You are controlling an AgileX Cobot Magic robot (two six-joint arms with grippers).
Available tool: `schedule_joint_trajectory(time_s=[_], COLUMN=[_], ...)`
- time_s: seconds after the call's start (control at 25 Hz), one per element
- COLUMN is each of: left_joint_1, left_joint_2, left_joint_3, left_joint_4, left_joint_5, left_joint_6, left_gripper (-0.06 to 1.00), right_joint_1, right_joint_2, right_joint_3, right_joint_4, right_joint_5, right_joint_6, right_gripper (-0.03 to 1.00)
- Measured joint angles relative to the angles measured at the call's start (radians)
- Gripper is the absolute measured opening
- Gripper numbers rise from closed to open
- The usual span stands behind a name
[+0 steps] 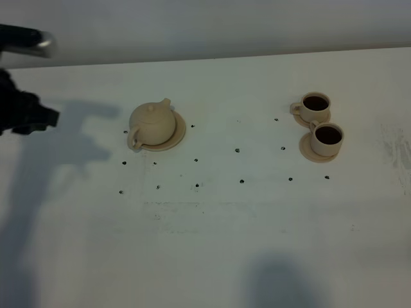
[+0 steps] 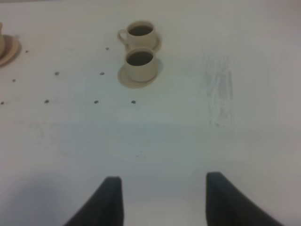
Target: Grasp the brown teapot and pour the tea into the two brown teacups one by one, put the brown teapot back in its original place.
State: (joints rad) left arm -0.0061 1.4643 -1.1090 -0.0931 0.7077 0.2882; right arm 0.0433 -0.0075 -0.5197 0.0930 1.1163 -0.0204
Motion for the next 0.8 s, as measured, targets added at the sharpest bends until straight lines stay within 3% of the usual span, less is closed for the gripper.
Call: schedule_joint_trajectory(time_s=[0.48,0.8], left_joint_1=[0.139,0.145], left_joint_2=[-0.509,-0.809], left_joint_3=[0.241,0.337], left_joint_4=[0.024,-0.057], left_joint_5=[0.256,0.400], left_joint_6=[-0.066,-0.096], left_gripper=[0.40,0.40], right_joint_1=[0.000,0.000], right_joint_2=[0.000,0.000], right_joint_3=[0.000,0.000], right_joint_4=[0.000,0.000], right_joint_5=[0.000,0.000], right_joint_6=[0.000,0.000], right_gripper=[0.40,0.40])
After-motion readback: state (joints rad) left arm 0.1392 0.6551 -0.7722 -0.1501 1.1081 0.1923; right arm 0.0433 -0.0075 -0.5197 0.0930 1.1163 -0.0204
